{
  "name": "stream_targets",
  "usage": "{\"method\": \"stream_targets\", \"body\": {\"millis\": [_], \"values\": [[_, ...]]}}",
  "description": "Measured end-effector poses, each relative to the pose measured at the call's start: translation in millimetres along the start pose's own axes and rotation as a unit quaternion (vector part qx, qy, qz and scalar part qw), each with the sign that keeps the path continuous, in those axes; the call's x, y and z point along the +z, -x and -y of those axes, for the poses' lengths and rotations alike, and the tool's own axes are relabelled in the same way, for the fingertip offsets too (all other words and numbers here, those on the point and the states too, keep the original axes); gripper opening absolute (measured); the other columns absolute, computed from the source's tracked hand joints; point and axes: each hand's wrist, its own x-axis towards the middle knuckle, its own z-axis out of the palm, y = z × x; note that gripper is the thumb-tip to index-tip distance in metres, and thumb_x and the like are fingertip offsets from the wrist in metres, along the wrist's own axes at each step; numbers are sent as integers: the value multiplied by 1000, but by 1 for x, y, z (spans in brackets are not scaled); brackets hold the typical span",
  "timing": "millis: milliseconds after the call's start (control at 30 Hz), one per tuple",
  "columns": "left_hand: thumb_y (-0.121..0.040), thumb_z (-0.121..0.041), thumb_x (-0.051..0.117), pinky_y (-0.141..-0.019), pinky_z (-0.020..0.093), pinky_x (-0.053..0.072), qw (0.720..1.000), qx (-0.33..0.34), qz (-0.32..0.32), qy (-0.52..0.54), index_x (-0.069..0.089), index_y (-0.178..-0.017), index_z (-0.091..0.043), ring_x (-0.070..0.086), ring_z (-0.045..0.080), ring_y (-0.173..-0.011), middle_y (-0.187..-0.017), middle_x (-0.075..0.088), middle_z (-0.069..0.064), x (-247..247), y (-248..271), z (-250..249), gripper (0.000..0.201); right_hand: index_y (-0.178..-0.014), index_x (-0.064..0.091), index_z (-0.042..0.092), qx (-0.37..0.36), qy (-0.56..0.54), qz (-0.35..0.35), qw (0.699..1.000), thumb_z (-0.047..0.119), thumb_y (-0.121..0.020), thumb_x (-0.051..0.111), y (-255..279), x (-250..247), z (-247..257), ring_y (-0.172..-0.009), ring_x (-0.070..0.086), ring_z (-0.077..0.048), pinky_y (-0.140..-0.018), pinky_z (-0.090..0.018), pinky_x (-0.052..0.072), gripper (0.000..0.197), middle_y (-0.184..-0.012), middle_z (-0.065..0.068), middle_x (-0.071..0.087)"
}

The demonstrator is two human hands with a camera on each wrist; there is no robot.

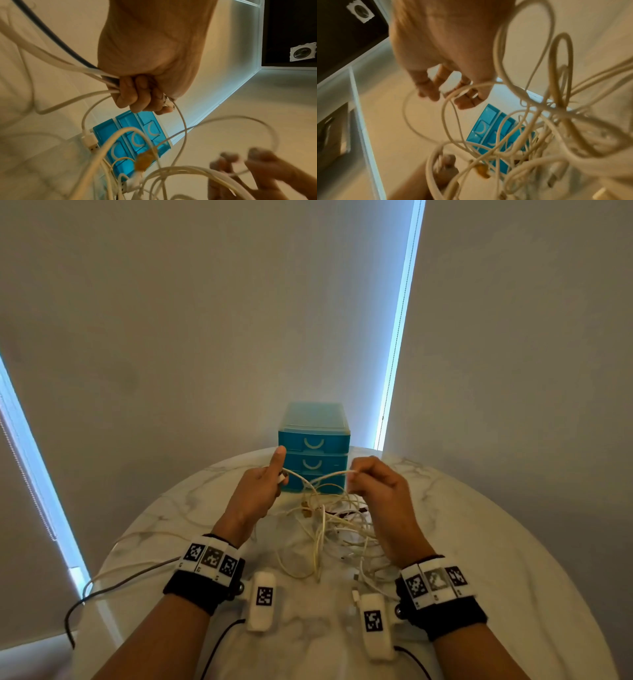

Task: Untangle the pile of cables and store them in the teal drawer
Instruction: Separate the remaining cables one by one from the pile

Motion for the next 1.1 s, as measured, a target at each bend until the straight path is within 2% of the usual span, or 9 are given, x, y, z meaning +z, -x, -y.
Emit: {"method": "stream_targets", "body": {"millis": [200, 267, 300, 333, 467, 600, 767, 1000, 1100], "values": [[-100, -81, 28, -54, 30, 34, 999, -46, -16, 1, 69, -79, -14, 37, 13, -56, -49, 47, -11, 0, -4, 5, 81, -81, 56, 11, 113, -341, -3, 933, 4, -76, 56, 1, -18, 7, -74, 44, -21, -77, -38, 43, 9, -78, -5, 45], [-100, -81, 27, -67, 43, 50, 999, -47, -17, -11, 73, -87, -14, 32, 11, -62, -54, 58, -6, 1, -3, 4, 82, -88, 63, 11, 120, -355, -30, 926, 7, -85, 62, 2, -21, 7, -73, 46, -19, -83, -39, 50, 5, -77, -5, 45], [-101, -79, 27, -79, 51, 56, 999, -45, -23, -17, 77, -95, -14, 58, 19, -63, -66, 69, 3, 1, -3, 5, 82, -92, 66, 11, 125, -350, -35, 928, 10, -88, 65, 2, -23, 7, -73, 49, -19, -87, -40, 54, 4, -75, -4, 46], [-101, -80, 27, -90, 52, 57, 998, -45, -34, -23, 78, -100, -14, 68, 25, -98, -86, 76, 12, 0, -4, 6, 83, -96, 70, 10, 130, -347, -25, 928, 14, -91, 66, 2, -26, 7, -73, 50, -19, -88, -40, 56, 7, -70, -4, 45], [-97, -83, 25, -103, 55, 54, 997, -56, -44, -39, 75, -96, -19, 70, 30, -102, -110, 75, 14, 0, -5, 8, 81, -118, 75, -4, 175, -256, 112, 944, 32, -108, 53, 5, -32, 10, -50, 35, -15, -73, -37, 53, 43, -50, -1, 24], [-95, -83, 23, -64, 34, 44, 997, -63, -16, -51, 65, -80, -27, 48, 16, -63, -66, 58, 2, 2, -2, 6, 72, -133, 71, 5, 133, -153, 148, 968, 22, -114, 42, 4, -20, 8, -52, 34, -13, -68, -32, 51, 39, -59, -2, 31], [-89, -90, 25, -55, 30, 31, 992, -82, 1, -93, 65, -87, -15, 41, 17, -59, -65, 56, 1, 0, -5, 9, 85, -127, 66, 7, 103, -329, 93, 934, 44, -113, 40, 1, -23, 8, -59, 14, -16, -64, -38, 13, 47, -68, 0, 17], [-85, -95, 14, -49, 26, 21, 985, -133, 105, -17, 43, -65, -25, 27, 10, -49, -57, 38, -5, -1, -5, 4, 78, -116, 73, 13, 93, -198, -79, 973, 32, -115, 42, -12, -29, -16, -74, 48, -14, -68, -30, 41, 37, -82, 1, 54], [-79, -101, 31, -50, 27, 23, 976, -122, 180, -35, 51, -68, -25, 28, 11, -52, -61, 39, -4, -1, 0, -3, 79, -111, 80, 21, 126, -66, -139, 980, 31, -115, 45, -11, -34, -29, -67, 40, -12, -63, -29, 37, 37, -80, 2, 55]]}}
